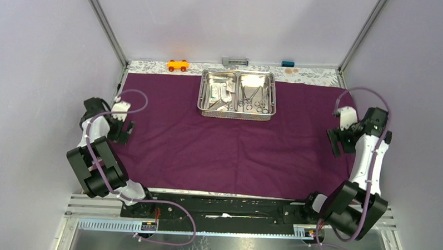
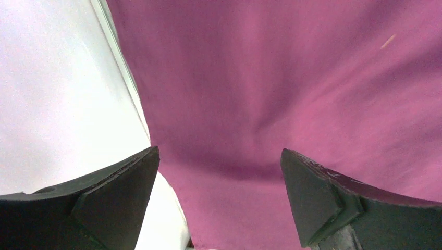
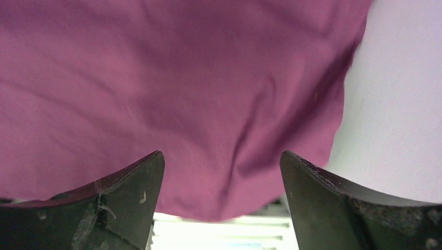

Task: Open and lay out the surgical kit
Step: Smooth out the surgical kit at the center of the board.

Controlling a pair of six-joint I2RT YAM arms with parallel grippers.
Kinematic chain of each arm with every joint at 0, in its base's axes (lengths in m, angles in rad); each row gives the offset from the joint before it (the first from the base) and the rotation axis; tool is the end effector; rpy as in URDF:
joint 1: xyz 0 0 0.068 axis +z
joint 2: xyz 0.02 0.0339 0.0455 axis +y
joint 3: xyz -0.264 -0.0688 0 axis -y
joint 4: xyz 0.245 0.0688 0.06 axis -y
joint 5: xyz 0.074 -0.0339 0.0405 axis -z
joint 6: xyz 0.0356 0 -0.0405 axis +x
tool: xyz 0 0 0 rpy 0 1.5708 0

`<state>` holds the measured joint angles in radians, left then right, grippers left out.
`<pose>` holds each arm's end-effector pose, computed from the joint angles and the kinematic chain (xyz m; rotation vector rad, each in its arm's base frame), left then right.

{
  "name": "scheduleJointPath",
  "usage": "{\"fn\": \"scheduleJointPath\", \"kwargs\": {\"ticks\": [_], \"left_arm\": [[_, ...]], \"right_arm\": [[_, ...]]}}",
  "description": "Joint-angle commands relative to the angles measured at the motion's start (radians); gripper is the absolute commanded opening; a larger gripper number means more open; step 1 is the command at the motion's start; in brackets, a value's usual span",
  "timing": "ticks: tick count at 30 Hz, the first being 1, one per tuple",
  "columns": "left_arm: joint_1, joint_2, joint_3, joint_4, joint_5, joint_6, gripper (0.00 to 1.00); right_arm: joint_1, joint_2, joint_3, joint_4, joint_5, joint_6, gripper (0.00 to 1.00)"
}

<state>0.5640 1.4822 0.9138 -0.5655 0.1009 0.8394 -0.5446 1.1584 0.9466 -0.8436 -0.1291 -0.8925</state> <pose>0.2400 0.1476 0.1960 0.4050 2.6997 0.2859 0.1907 -0.1102 0.2674 -0.5034 2.6035 -0.3310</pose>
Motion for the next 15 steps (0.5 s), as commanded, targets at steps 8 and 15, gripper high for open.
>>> {"fn": "scheduleJointPath", "kwargs": {"ticks": [8, 15], "left_arm": [[-0.412, 0.159, 0.358, 0.075, 0.165, -0.438, 0.99], [-0.547, 0.426, 0.578, 0.105, 0.138, -0.546, 0.98]], "right_arm": [[0.333, 0.286, 0.227, 0.448, -0.242, 0.543, 0.86], [0.412, 0.638, 0.459, 0.512, -0.261, 0.705, 0.79]]}}
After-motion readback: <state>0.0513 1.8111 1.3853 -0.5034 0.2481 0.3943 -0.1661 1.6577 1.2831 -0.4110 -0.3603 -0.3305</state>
